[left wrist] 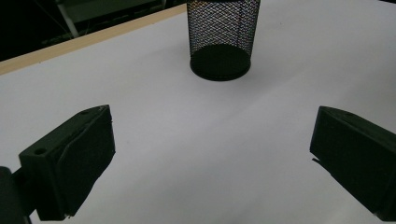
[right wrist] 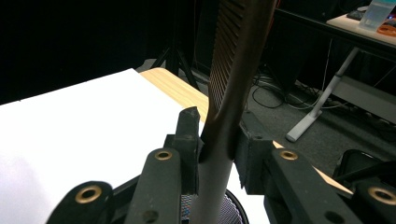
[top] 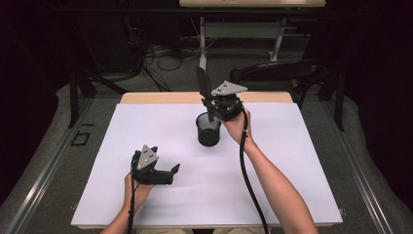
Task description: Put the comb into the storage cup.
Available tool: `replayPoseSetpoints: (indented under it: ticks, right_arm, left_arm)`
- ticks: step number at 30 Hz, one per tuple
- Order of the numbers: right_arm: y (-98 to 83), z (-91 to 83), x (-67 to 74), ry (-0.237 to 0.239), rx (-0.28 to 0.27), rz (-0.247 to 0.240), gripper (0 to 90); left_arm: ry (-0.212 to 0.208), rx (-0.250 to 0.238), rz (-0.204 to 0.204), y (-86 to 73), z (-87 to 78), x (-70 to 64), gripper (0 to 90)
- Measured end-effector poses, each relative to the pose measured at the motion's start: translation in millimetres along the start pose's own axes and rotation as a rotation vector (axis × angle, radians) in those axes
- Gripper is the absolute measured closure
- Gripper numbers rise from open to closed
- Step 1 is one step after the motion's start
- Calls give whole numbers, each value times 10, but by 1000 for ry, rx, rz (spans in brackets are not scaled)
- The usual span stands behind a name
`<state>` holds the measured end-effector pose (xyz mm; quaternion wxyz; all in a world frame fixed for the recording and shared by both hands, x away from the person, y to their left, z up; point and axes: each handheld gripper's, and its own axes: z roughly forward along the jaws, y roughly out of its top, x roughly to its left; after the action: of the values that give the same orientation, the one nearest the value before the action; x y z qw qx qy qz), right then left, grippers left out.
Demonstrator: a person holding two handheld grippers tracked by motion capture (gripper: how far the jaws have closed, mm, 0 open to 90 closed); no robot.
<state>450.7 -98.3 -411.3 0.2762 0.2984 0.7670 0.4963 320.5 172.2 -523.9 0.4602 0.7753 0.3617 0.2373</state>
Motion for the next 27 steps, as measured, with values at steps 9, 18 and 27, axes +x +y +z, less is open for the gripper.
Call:
replayPoseSetpoints:
  ticks: [9,18,27]
  right_arm:
    - [-48,23,-19,-4,10,2,733]
    - [-62,48,10,-2,13,-14,734]
    - [-155,113,31,6,31,-9,734]
  left_arm:
    - [-1,5,-1,8,0,4,1]
    - [4,1,-4,5,-1,10,1]
    - [4,5,-1,1,6,14,1]
